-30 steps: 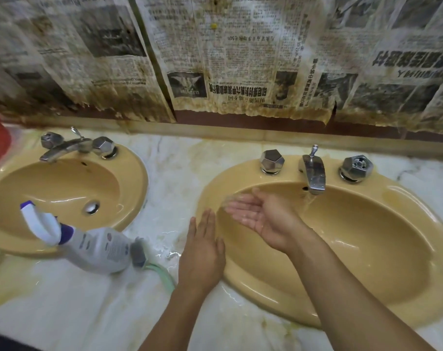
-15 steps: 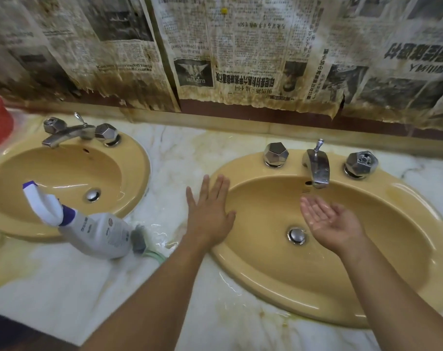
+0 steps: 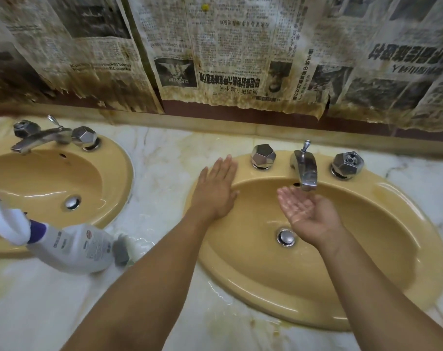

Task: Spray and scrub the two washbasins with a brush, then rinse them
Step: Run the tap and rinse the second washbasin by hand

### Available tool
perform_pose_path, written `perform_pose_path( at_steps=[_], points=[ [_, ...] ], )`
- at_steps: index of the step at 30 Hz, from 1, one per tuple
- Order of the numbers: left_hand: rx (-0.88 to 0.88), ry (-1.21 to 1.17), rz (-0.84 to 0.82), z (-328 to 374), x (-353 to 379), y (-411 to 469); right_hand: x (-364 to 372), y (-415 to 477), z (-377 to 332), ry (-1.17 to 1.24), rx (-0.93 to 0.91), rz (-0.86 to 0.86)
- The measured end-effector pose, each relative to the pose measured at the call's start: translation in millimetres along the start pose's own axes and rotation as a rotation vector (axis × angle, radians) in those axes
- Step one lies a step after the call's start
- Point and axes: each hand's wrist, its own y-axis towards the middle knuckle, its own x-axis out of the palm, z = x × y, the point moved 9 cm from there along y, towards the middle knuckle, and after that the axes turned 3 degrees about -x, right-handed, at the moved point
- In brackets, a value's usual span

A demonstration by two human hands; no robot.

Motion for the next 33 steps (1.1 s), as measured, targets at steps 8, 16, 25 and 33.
perform_pose_path(
  at_steps=[8, 16, 25, 33],
  points=[
    [-0.269, -0.296, 0.134, -46.0, 18.4, -97.6, 84.8, -55.6, 92.7, -0.569, 0.090, -0.285],
    [-0.467, -0.455, 0.058, 22.2, 25.7, -192.2, -5.8, -30.9, 10.3, -0.248, 0.060, -0.055],
    [-0.387, -0.744, 0.028, 15.1, 7.6, -225.1, -28.4, 1.0, -25.8, 0.006, 0.046, -0.032],
    [-0.342, -0.710, -0.069, 12.1, 11.1, -222.8, -19.8, 5.3, -11.6, -0.116, 0.105, -0.111]
  ],
)
